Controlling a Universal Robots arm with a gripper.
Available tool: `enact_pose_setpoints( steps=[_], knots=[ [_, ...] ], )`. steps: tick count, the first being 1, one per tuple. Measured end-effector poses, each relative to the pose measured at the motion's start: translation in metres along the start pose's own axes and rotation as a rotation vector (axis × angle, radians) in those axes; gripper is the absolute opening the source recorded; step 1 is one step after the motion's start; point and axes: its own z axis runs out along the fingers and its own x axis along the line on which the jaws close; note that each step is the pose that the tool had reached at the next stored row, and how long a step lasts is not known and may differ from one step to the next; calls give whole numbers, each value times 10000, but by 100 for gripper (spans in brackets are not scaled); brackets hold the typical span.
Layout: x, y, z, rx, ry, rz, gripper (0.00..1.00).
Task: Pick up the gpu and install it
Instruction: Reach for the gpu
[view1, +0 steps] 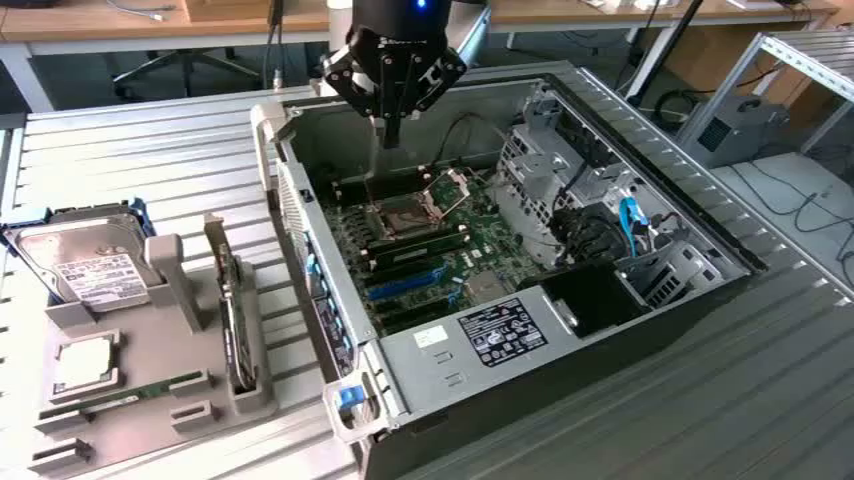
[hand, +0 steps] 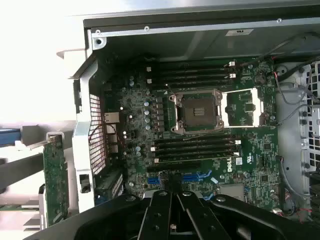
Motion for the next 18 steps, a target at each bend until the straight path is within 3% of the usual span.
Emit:
enact_pose_setpoints(
  steps=[18],
  knots=[
    [113,-9,-3,0,0,0,11]
  ],
)
